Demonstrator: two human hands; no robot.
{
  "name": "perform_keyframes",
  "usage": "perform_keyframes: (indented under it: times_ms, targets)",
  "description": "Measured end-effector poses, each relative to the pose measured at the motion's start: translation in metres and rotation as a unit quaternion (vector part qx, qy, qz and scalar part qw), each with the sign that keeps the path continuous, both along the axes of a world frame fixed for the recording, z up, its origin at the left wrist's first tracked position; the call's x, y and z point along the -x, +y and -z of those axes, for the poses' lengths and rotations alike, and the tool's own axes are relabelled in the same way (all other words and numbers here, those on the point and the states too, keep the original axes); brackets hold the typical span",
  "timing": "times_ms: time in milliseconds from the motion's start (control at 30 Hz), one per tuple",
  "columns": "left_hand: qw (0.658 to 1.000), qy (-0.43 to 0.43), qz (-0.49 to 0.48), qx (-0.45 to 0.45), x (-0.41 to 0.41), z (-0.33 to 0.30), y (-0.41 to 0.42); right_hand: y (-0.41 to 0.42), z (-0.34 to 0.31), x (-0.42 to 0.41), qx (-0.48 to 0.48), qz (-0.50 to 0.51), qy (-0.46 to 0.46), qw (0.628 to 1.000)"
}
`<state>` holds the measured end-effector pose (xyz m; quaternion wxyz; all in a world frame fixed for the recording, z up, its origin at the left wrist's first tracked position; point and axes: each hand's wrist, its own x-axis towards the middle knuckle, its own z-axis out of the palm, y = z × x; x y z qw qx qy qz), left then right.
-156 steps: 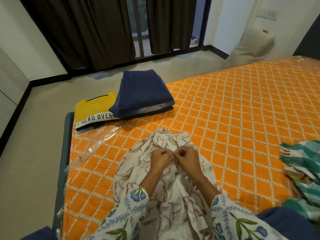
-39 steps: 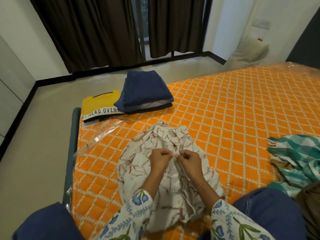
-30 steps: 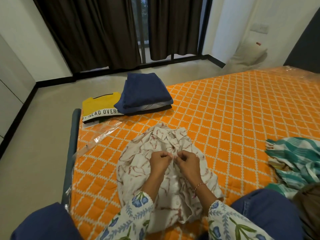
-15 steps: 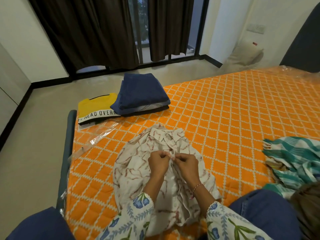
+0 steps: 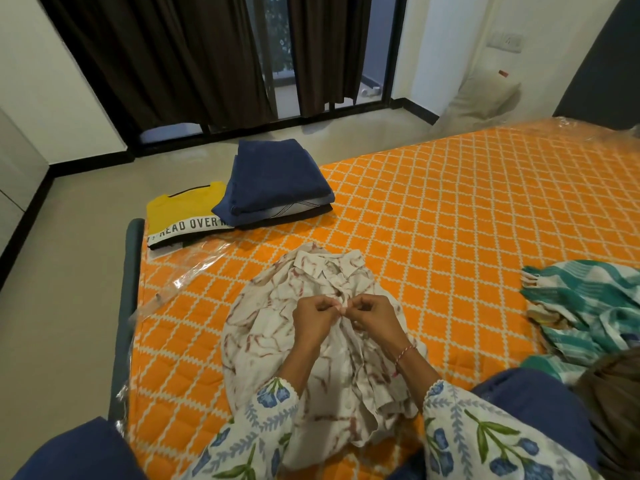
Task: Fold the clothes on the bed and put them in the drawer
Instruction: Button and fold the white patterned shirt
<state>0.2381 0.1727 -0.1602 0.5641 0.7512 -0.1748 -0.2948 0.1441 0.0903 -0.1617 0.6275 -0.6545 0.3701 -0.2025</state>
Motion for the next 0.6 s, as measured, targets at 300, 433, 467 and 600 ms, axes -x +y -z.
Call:
perform_keyframes:
  times_ms: [300,433,467,600]
  targets:
    - [0.999,-0.012,0.028,-0.010,-0.001,0.000,0.003,0.001,-0.007,0.005,-0.032,0.004,0.025,0.999]
    - [1.000,0.019,0.002,-0.018,0.000,0.005,0.002,0.002,-0.008,-0.003,0.047,-0.008,0.070,0.996]
    - [0.999,0.032,-0.012,-0.017,0.001,0.006,0.000,0.002,-0.006,-0.006,0.097,-0.006,0.095,0.991]
    - [0.992,0.109,-0.055,0.014,0.005,0.006,-0.003,0.004,-0.005,-0.014,0.241,-0.008,0.158,0.958]
